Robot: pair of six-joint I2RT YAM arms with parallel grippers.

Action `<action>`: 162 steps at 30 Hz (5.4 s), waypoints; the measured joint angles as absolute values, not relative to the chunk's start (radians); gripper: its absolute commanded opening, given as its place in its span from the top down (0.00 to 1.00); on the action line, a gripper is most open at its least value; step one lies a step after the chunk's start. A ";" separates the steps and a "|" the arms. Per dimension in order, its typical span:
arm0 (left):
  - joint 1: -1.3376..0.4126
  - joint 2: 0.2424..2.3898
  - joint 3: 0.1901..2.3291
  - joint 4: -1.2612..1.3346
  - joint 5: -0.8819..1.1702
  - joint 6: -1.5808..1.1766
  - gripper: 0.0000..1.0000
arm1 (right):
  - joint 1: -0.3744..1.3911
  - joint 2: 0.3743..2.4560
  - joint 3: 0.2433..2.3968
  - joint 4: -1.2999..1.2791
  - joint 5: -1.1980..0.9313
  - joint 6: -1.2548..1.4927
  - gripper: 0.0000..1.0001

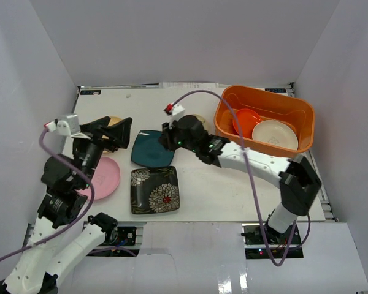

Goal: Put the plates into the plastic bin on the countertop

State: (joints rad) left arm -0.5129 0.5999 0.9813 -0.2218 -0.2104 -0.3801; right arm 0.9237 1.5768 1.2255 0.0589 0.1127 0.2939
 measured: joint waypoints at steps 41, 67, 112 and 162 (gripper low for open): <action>-0.598 0.437 0.843 -0.234 -0.312 -0.340 0.02 | 1.212 2.398 1.864 0.054 0.176 0.413 0.92; -0.524 0.949 0.913 -0.290 -0.452 -0.543 0.10 | 0.360 1.021 0.886 0.150 0.500 0.127 0.92; 0.254 1.481 0.780 -0.059 0.012 -0.854 1.00 | 0.521 1.087 0.802 0.108 -0.147 0.319 0.12; -0.060 1.396 0.878 -0.241 0.180 -0.601 0.26 | -0.090 1.334 0.851 0.106 0.037 0.393 0.92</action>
